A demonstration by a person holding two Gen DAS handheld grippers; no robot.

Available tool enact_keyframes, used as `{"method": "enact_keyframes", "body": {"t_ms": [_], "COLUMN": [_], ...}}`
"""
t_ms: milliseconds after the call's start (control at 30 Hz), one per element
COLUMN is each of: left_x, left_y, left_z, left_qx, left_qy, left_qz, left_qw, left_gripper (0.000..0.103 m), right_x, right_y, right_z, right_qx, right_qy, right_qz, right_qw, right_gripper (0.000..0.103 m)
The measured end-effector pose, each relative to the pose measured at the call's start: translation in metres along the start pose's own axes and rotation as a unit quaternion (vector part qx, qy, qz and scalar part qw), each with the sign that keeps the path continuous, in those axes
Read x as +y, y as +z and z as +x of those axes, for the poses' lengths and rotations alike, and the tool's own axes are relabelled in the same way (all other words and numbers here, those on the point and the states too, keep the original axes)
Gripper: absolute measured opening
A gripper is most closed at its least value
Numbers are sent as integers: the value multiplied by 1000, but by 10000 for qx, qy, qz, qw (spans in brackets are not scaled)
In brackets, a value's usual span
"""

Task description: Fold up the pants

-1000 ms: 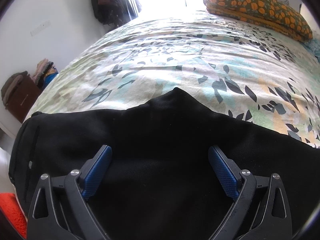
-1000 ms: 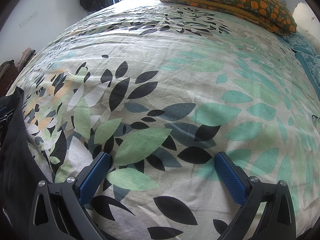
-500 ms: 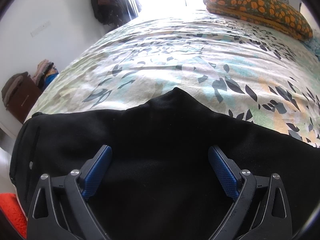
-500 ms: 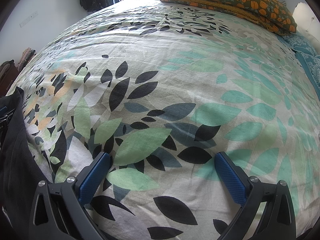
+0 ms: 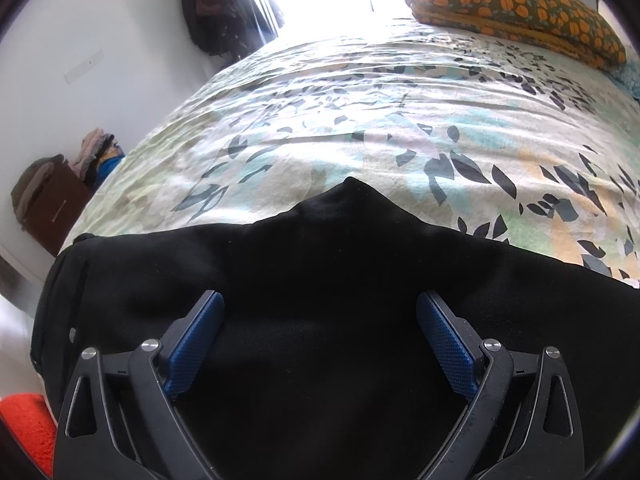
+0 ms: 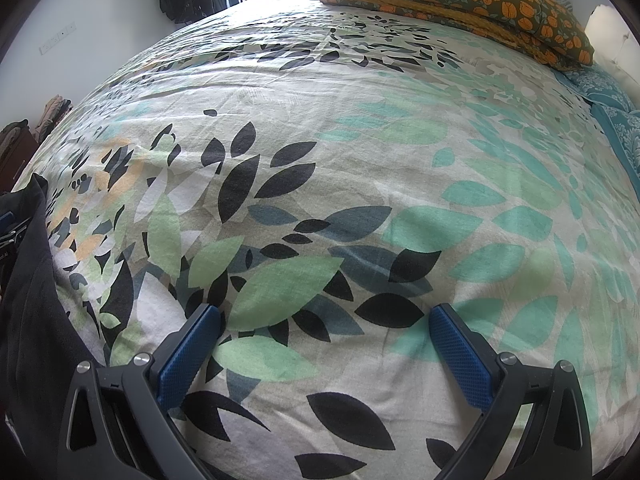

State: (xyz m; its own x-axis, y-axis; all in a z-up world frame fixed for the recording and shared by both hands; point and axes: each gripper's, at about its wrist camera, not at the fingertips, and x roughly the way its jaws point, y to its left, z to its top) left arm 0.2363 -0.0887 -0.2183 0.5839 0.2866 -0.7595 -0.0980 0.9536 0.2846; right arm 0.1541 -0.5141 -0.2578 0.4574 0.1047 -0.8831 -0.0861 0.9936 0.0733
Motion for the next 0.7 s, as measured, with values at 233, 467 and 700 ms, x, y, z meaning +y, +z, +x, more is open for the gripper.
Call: {"method": "enact_keyframes", "body": {"t_ms": [233, 467, 700], "left_x": [2, 0, -3], "left_y": [0, 0, 1], "left_z": [2, 3, 3], "left_qx": [15, 13, -1], "left_qy": [-58, 7, 90], "left_qz": [-45, 4, 64], "left_qw": [10000, 10000, 9999], "left_gripper": [98, 98, 98], "right_x": [0, 0, 0], "right_y": [0, 0, 0], "right_z": [0, 0, 0], "right_qx": [-1, -1, -1], "right_qy": [1, 2, 2], "right_qz": [0, 0, 0], "right_qw": [10000, 10000, 10000], "right_gripper": [103, 103, 103]}}
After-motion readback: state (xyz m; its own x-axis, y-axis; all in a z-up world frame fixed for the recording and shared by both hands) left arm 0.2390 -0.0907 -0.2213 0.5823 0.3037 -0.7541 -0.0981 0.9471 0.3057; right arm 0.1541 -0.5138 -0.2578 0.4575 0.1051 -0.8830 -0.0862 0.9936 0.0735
